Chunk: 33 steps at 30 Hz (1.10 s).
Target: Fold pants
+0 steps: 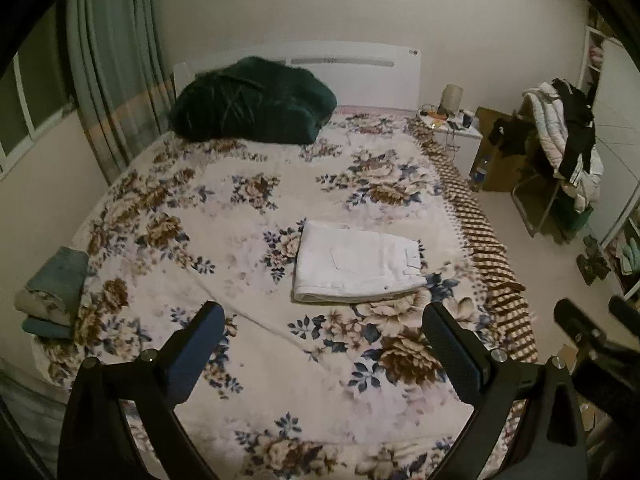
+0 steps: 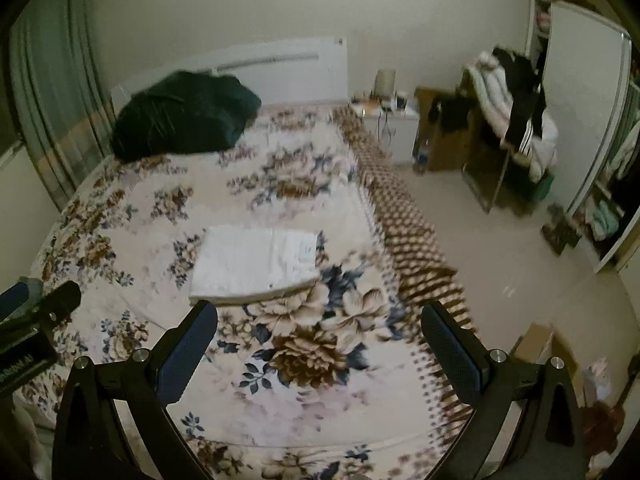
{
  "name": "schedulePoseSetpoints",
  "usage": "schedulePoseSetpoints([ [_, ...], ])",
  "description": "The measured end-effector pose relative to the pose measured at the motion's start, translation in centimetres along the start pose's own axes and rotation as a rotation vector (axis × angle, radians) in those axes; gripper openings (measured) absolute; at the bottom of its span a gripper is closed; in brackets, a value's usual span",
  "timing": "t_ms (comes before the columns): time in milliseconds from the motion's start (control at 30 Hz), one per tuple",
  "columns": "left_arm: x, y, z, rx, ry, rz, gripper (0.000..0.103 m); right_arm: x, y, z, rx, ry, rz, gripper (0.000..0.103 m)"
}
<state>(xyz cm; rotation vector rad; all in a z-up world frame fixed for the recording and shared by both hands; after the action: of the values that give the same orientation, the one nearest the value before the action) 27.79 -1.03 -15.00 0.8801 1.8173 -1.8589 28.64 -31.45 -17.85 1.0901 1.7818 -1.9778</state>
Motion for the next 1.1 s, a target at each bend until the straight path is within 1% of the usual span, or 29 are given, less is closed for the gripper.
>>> schedulePoseSetpoints([
  [167,-0.1,-5.5,-0.2,-0.012,0.020,0.024,0.101,-1.1,-8.4,0.2,-0.010,-0.001,0.056,0.103],
  [267,0.0,-8.4,-0.6,-0.006,0.013,0.028,0.101,-1.3,-12.3,-0.3,-0.027,-0.016,0.067,0.103],
  [333,0.1,-9.6,-0.8,-0.002,0.014,0.027,0.101,-1.3,-14.8,-0.8,-0.030,-0.029,0.075,0.103],
  [467,0.4,-10.9,-1.2,-0.005,0.009,0.021,0.101,-1.2,-17.7,-1.3,-0.039,-0.032,0.075,0.103],
  [600,0.7,-10.7,-1.4,0.003,0.004,0.005,0.101,-0.8,-18.8,-1.7,-0.031,-0.040,0.070,0.103],
  [667,0.9,-10.9,-1.3,0.002,-0.001,-0.001,0.103,-0.8,-19.2,-1.8,-0.026,-0.048,0.064,0.103],
  [867,0.9,-10.8,-1.4,-0.004,0.011,-0.003,0.103,-1.7,-17.6,-1.1,-0.025,-0.040,0.051,0.103],
  [900,0.9,-11.0,-1.3,-0.007,0.010,-0.002,0.103,-1.9,-16.8,-1.0,-0.027,-0.041,0.048,0.103],
  [1100,0.9,-11.2,-1.7,-0.022,0.013,-0.001,0.103,-2.2,-15.7,-1.1,-0.045,-0.051,0.035,0.103],
])
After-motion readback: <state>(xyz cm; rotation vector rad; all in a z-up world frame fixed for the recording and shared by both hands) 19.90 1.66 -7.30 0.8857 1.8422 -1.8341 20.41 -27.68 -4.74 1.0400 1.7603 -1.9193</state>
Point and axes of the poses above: each gripper's, at about its wrist camera, not at the fingertips, and y roughly the way its jaws point, z to its right, x to its underside, the point moved 1 cm from there along y, roughly the way its jaws point, and after that the axes turned 4 degrees about y, right-handed, at the moved point
